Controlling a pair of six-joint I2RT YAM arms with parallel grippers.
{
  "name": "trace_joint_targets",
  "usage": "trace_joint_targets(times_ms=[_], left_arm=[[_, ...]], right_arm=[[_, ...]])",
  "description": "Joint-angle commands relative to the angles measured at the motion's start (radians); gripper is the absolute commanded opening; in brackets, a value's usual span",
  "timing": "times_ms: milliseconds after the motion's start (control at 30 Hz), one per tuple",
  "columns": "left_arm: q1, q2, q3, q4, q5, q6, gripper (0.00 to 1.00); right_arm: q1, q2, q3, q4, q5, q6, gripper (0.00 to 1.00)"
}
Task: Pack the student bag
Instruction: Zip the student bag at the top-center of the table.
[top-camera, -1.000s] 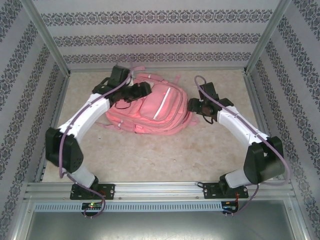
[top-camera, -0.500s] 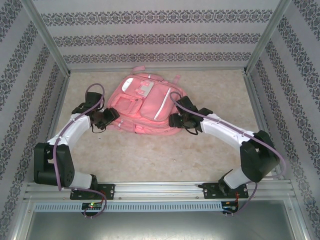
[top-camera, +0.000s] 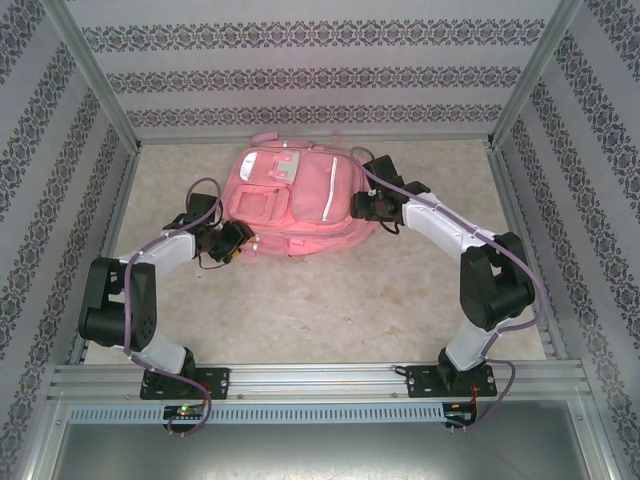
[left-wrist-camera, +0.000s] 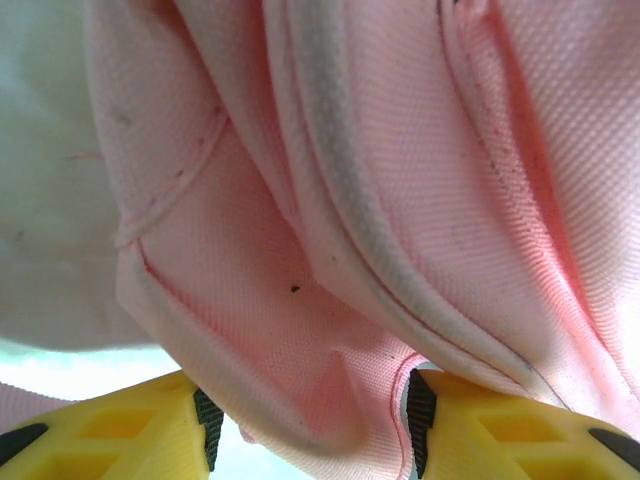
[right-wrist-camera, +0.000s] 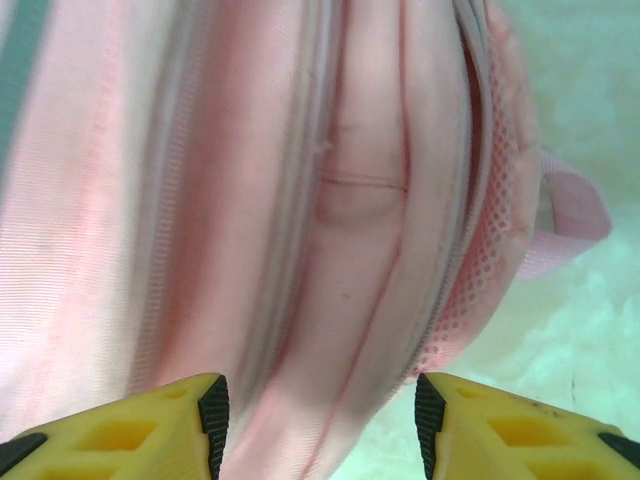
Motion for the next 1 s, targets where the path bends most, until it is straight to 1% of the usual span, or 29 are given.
trace_joint_targets(times_ms=[0,100,133,200,267,333,400,467,533,667,733,767,833,867,900,933,967], left_arm=[[-0.030,0.012,0.001,0.096,0.004,-0.065,0.53],[-0.059,-0.006,0.001,0.084,-0.023,-0.087,0.54],[-0.069,-0.015,-0.001,0.072,-0.038,-0.100,0.55],[-0.099,-0.049,-0.013,0.048,-0.083,-0.132,0.58],[-0.130,-0.093,-0.025,0.012,-0.139,-0.161,0.59],[-0.160,-0.130,-0.039,-0.018,-0.186,-0.199,0.60],[-0.189,-0.162,-0.055,-0.028,-0.212,-0.245,0.60],[-0.221,-0.176,-0.068,-0.002,-0.222,-0.281,0.59],[-0.249,-0.165,-0.074,0.047,-0.217,-0.311,0.59],[-0.282,-0.081,-0.055,0.131,-0.194,-0.343,0.58],[-0.289,-0.048,-0.066,0.194,-0.188,-0.359,0.59],[-0.292,-0.032,-0.068,0.209,-0.197,-0.364,0.59],[-0.294,-0.001,-0.063,0.222,-0.213,-0.359,0.59],[-0.293,0.018,-0.056,0.222,-0.221,-0.356,0.57],[-0.293,0.034,-0.049,0.228,-0.226,-0.350,0.53],[-0.293,0.049,-0.042,0.227,-0.231,-0.343,0.50],[-0.293,0.061,-0.031,0.222,-0.239,-0.336,0.43]], right_arm=[[0.031,-0.068,0.001,0.011,0.008,-0.042,0.55],[0.070,-0.151,-0.091,0.108,-0.006,-0.051,0.56],[0.089,-0.181,-0.127,0.143,0.020,-0.051,0.56],[0.151,-0.252,-0.225,0.258,0.097,-0.092,0.53],[0.198,-0.304,-0.301,0.342,0.129,-0.133,0.51],[0.215,-0.321,-0.315,0.327,0.143,-0.126,0.52],[0.224,-0.324,-0.311,0.292,0.120,-0.100,0.54],[0.243,-0.328,-0.326,0.299,0.126,-0.085,0.54],[0.276,-0.335,-0.351,0.332,0.161,-0.090,0.54],[0.366,-0.345,-0.389,0.416,0.251,-0.145,0.55],[0.405,-0.340,-0.408,0.463,0.278,-0.199,0.56],[0.417,-0.333,-0.409,0.464,0.290,-0.206,0.57],[0.417,-0.317,-0.401,0.449,0.273,-0.192,0.59],[0.418,-0.308,-0.401,0.446,0.262,-0.182,0.58],[0.420,-0.301,-0.402,0.444,0.258,-0.172,0.56],[0.425,-0.297,-0.400,0.436,0.261,-0.159,0.50],[0.428,-0.292,-0.398,0.427,0.270,-0.135,0.45]])
